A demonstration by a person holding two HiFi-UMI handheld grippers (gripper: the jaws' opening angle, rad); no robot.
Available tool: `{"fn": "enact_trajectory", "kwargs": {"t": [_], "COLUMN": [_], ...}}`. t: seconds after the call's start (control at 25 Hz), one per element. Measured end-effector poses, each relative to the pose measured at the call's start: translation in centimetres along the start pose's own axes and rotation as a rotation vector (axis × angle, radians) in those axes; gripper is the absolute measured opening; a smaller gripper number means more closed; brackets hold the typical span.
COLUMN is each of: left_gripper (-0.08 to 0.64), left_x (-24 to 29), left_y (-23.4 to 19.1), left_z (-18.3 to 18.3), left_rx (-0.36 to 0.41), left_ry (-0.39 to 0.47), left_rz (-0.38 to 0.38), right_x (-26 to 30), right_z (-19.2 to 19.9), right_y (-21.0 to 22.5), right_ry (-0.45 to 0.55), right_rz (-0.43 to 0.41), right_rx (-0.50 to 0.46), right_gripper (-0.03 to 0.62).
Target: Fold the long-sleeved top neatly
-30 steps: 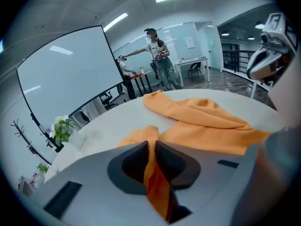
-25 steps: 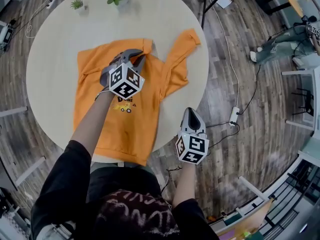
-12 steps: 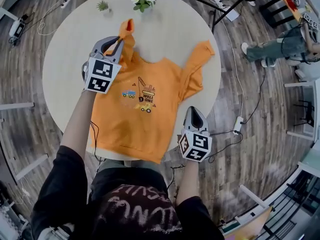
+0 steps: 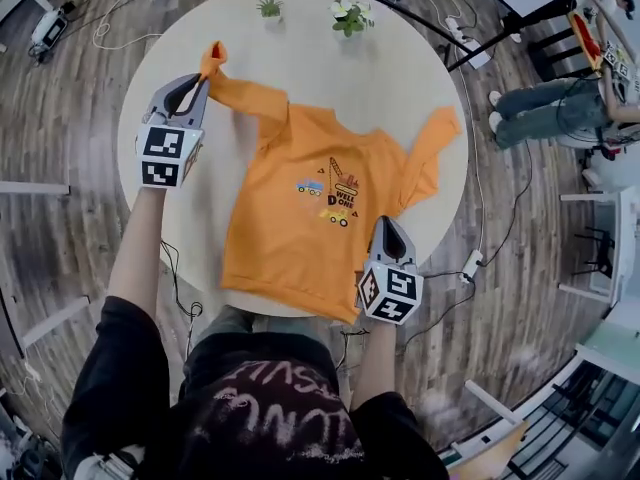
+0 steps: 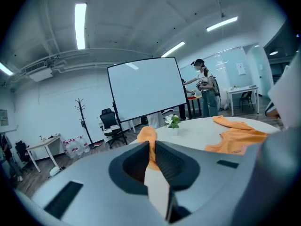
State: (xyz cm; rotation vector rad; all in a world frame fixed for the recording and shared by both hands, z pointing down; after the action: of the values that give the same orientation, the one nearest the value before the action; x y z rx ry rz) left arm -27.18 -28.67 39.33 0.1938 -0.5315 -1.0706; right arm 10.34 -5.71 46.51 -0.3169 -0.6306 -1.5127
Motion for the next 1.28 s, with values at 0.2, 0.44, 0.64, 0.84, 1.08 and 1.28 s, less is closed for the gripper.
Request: {"fn": "enact_trajectory", "kwargs": {"t": [0.2,0.44,0.64,0.84,1.08,1.28], "left_gripper": [0.048,0.049,0.055,0.067,0.087,0.079], "left_x": [-3.4,-5.8,-6.4,-7.0,-10.9,-13.2], "left_y": [-6.1,-11.3,-12.3,-12.2,-13.4,-14.4], "left_z": [4.3,11.7,17.3,22.3,27.8,27.6], "left_rx": [-0.06,-0.214,-0.274,-0.343,-0.449,-0.45], "left_ry": [0.01,-0.026,-0.09,-0.153,-0.236,-0.249], "left_rz": [-0.047,-0.089,-0.086,-0.102,-0.204,-0.274], "right_x": [1.0,1.7,1.5,1.7,1.4,2.5], "right_z": [0.7,1.6,1.6,2.2,2.1,1.0], "right_y": [-5.3,-10.3,-10.9,-9.9,-8.0,-3.8], "right_ry": [-0.019,-0.051,-0.077,-0.096,-0.098,-0.069], "right_rz": [-0.018,-0.029,0.008,0.062,0.1,0.134], "right_rx": [-0.031,-0.079,-0.088,-0.1,-0.075,-0.042], "right_gripper": [0.005,0.005,0.005,0.005,0.005,0.005]}}
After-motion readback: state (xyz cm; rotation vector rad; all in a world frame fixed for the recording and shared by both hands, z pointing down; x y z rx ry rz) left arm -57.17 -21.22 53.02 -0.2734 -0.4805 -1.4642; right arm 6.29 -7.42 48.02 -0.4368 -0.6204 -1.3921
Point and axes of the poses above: the fingertips, and each gripper's own axes: x forward along the fingers, y to its right, z out of its underside, the point moved 3 cm from there along -x, backward along the fingers, and after that the axes turned 10 degrees about x, right-handed, at the moved point
